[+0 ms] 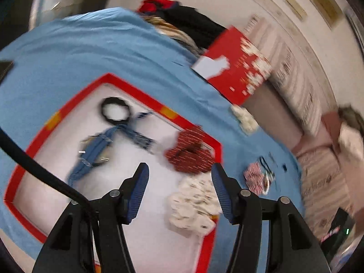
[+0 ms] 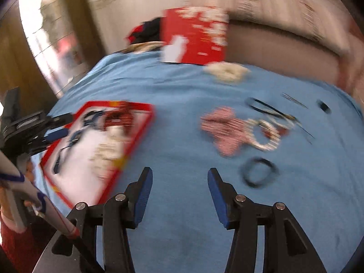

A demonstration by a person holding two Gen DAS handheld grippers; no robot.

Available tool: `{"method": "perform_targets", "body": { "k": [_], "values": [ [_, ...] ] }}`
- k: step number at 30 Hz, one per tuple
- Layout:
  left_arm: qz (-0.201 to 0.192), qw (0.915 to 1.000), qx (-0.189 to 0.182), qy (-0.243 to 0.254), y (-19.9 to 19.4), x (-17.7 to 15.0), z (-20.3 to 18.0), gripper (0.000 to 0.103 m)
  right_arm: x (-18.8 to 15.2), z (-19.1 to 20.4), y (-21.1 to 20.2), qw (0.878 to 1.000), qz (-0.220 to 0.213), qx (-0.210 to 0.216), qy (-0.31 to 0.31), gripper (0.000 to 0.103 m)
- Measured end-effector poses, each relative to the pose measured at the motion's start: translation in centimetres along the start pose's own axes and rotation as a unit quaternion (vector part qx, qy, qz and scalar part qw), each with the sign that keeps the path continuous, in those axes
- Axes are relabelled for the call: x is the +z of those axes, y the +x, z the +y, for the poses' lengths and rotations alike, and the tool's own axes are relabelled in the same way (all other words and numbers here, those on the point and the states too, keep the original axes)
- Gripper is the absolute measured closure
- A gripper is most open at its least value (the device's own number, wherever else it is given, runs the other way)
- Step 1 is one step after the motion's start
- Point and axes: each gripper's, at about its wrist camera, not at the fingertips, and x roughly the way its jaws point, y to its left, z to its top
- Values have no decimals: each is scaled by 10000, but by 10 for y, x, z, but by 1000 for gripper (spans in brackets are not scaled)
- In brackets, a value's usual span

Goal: Organize jewelry
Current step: 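Open both tools to release the watch and white scrunchie in the tray, then grasp the red plaid scrunchie with left tool while right tool grasps the second black hair tie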

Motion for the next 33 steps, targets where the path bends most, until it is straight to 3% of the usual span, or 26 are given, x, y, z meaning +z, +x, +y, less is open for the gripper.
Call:
{"method": "perform_targets", "body": {
  "k": [5, 12, 17, 26, 31, 33],
  "values": [
    [210, 9971, -83, 723, 18, -21, -54, 46, -14, -69, -9, 9967, -26, -403, 698, 48],
    [718, 9871, -67, 1430, 62, -55, -116, 46, -19, -109, -3, 9936, -169, -460, 1018, 48],
    [1025, 9833, -190, 1495, 90, -66, -137, 46, -16, -117, 16, 9947, -157, -314, 972, 48],
    [1557, 9796, -372, 1212, 154, -56, -157, 46, -8, -123, 50, 9972, -114, -178, 714, 48],
    [1521, 9777, -210, 1433, 173, -51, -168, 46, -8, -126, 65, 9967, 62, -17, 815, 48],
    [1556, 9787, -304, 1307, 178, -47, -166, 46, -9, -124, 68, 9969, 103, -9, 783, 48]
  ]
}}
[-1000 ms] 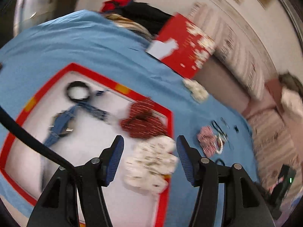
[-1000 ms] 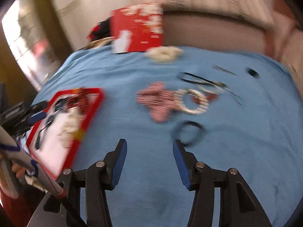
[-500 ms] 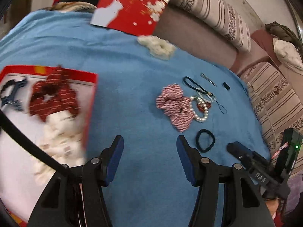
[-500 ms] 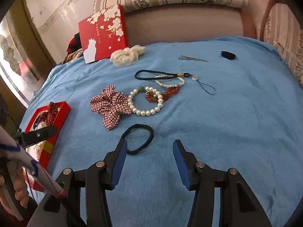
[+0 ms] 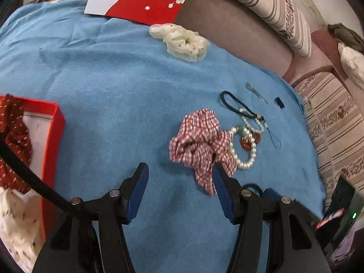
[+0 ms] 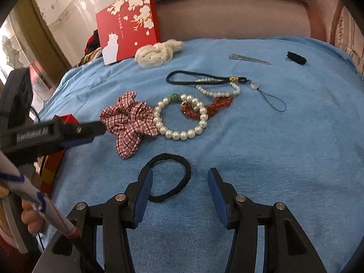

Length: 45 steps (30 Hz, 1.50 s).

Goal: Organize jewelry
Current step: 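Grasp the red plaid scrunchie with left tool while right tool grasps the second black hair tie, then carry the plaid scrunchie and hair tie with both tools over the tray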

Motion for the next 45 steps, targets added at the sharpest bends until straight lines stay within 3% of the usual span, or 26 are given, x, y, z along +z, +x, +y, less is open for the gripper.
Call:
{"method": "perform_targets", "body": {
  "k": [4, 10, 19, 21, 23, 25, 27, 30, 39, 45],
  "values": [
    [70, 9992, -269, -278, 7, 6, 10, 46, -1, -1, 5, 10000, 31, -11, 58, 48],
    [71, 9990, -362, -266, 16, 10, 8, 46, 0, -2, 7, 9999, -28, -34, 153, 49],
    [65, 9984, -513, -223, 26, 11, -5, 46, -1, 1, 8, 9994, -116, -279, 138, 59],
    [103, 9984, -543, -123, 28, 9, -11, 56, -2, 1, 8, 9993, -132, -327, 130, 61],
    [209, 9985, -499, 54, 33, 7, -18, 85, -2, 3, 8, 9991, -144, -383, 97, 62],
    [269, 9989, -357, 163, 36, 4, -21, 93, -3, 4, 8, 9989, -149, -451, 65, 64],
    [208, 9991, -319, 163, 34, 2, -22, 96, -3, 4, 8, 9984, -158, -537, 40, 74],
    [39, 9993, -300, 215, 19, 2, -26, 97, -2, 1, 7, 9985, -145, -516, 85, 94],
    [-608, 9968, -290, 423, -45, -4, -31, 97, -4, 9, -8, 9978, -401, -519, -13, 97],
    [-1034, 9942, -192, 217, -105, -14, -6, 97, -12, 25, -23, 9970, -561, -514, -165, 97]
  ]
}}
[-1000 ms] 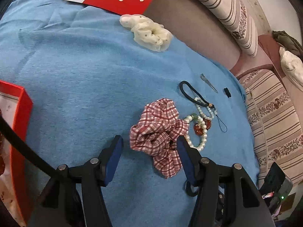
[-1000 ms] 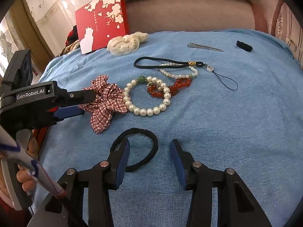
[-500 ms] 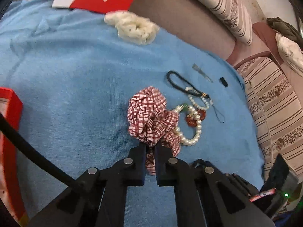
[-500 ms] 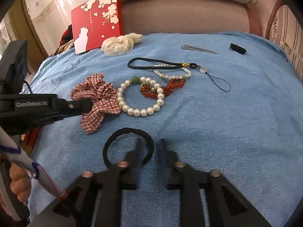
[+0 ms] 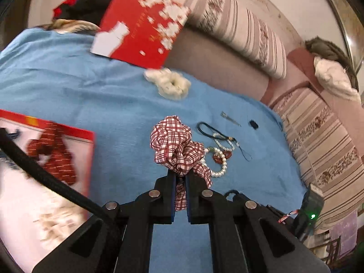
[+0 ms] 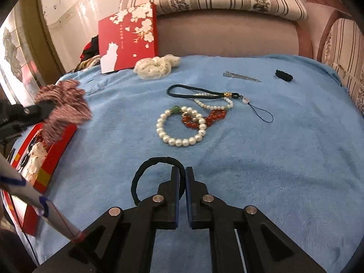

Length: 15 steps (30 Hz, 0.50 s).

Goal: Organize jewelry
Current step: 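Carry the plaid scrunchie and hair tie with both tools over the tray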

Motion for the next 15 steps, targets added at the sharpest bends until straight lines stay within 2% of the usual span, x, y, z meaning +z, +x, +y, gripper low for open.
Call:
{"method": "perform_targets", "body": {
  "k": [6, 10, 12, 15],
  "values": [
    [-444, 9973, 572, -81, -54, -8, 33, 97, -3, 27, -23, 9995, -127, 101, -253, 97],
    [-484, 9935, 996, -254, -79, -22, 66, 97, -3, 58, -41, 9983, -212, 379, -386, 97],
    [-441, 9901, 1294, -333, -88, -27, 85, 97, -3, 76, -47, 9972, -204, 547, -468, 97],
    [-316, 9867, 1522, -473, -95, -32, 111, 97, -4, 111, -54, 9943, -183, 753, -735, 97]
  ]
}}
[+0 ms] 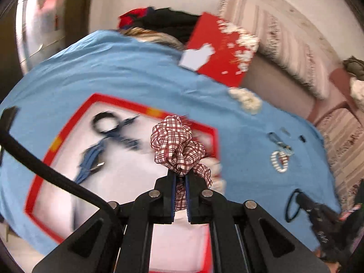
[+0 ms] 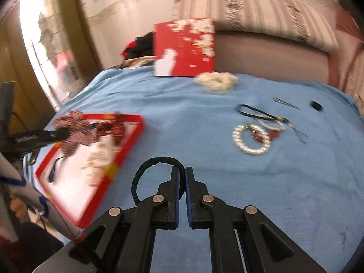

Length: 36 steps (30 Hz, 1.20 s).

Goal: Organize jewelry
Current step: 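Carry the plaid scrunchie and hair tie with both tools over the tray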

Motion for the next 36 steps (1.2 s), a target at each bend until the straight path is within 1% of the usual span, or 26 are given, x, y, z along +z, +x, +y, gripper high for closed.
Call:
{"method": "perform_targets", "body": {
  "k": [2, 6, 9, 13, 16, 19, 24, 29, 30, 31, 32, 33, 34, 36],
  "values": [
    [108, 9997, 140, -140, 4, -2, 21, 97, 2, 25, 2, 9997, 53, 164, -196, 97],
    [367, 9986, 184, -319, 18, -5, 47, 97, 1, 75, 16, 9968, 245, 510, -560, 97],
    [554, 9973, 58, -472, 26, -5, 61, 97, -6, 110, 33, 9935, 418, 678, -819, 97],
    [633, 9966, 5, -521, 30, -6, 67, 97, -11, 141, 61, 9896, 667, 824, -968, 97],
    [682, 9966, 13, -472, 34, -7, 67, 97, -13, 154, 78, 9877, 837, 868, -995, 97],
    [701, 9965, 120, -436, 37, -5, 67, 97, -16, 164, 89, 9860, 934, 863, -1078, 97],
    [719, 9961, 159, -476, 39, -2, 66, 96, -20, 169, 91, 9841, 994, 894, -1170, 97],
    [583, 9971, 23, -490, 33, 0, 63, 94, -21, 170, 90, 9832, 1016, 919, -1206, 96],
    [508, 9977, 12, -453, 29, 0, 61, 92, -21, 168, 90, 9834, 1022, 915, -1189, 91],
    [458, 9980, 12, -426, 26, 0, 60, 88, -21, 168, 88, 9837, 1018, 918, -1166, 86],
    [402, 9984, 15, -407, 24, 0, 59, 82, -21, 166, 86, 9843, 998, 928, -1123, 72],
    [335, 9987, 21, -393, 21, 0, 58, 79, -21, 165, 85, 9847, 974, 935, -1098, 62],
    [266, 9989, 6, -388, 18, 0, 58, 75, -20, 164, 81, 9854, 926, 947, -1068, 61],
    [175, 9990, -31, -399, 15, 1, 58, 74, -19, 162, 76, 9859, 879, 934, -1071, 61]
  ]
}}
